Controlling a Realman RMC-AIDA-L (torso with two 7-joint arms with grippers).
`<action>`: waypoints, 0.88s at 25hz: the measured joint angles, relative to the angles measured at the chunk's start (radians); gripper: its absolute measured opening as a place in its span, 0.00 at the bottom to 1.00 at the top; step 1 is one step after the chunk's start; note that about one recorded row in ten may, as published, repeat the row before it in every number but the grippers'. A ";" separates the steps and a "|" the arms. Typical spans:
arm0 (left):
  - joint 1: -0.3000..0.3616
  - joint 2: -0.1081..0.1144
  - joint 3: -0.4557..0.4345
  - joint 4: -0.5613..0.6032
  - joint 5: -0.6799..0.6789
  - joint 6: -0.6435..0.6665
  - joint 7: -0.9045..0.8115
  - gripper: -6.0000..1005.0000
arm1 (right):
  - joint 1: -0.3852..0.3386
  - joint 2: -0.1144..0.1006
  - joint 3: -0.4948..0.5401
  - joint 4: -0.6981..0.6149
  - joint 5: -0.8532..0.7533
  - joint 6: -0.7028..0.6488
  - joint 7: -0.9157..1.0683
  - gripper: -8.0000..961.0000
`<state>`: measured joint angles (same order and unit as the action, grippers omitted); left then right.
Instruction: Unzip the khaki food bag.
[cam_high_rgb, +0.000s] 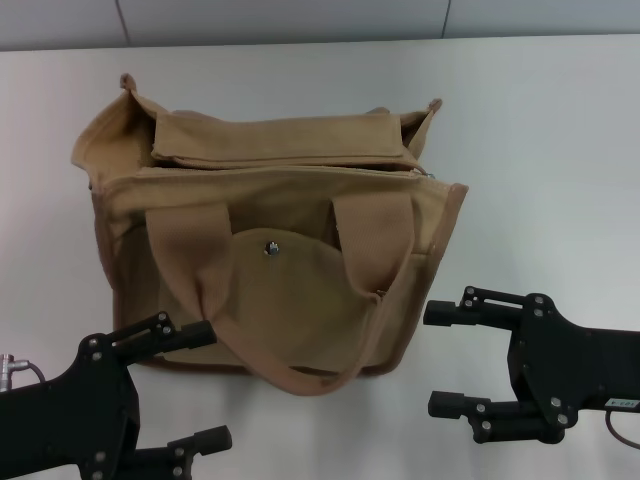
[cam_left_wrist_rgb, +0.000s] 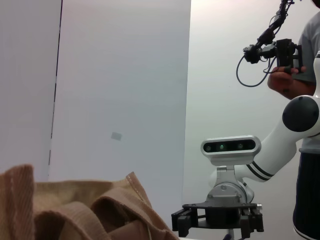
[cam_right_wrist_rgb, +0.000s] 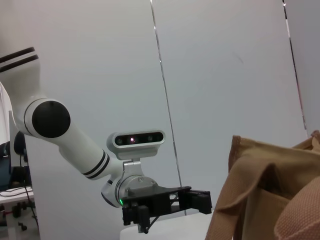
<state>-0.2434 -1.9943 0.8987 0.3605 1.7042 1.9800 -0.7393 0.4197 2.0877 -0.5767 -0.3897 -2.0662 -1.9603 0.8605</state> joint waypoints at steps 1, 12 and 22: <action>0.000 0.000 0.000 0.000 0.000 0.000 0.000 0.84 | 0.000 0.000 0.000 0.000 0.000 0.000 0.000 0.81; 0.002 0.000 -0.001 0.001 0.000 0.004 0.000 0.84 | 0.002 0.000 0.000 0.000 0.000 0.000 0.000 0.81; 0.000 0.000 -0.001 0.002 0.000 0.005 0.000 0.84 | 0.002 0.000 0.000 0.006 0.000 0.010 0.000 0.81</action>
<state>-0.2438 -1.9941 0.8973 0.3621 1.7042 1.9853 -0.7393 0.4219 2.0877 -0.5767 -0.3835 -2.0662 -1.9501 0.8606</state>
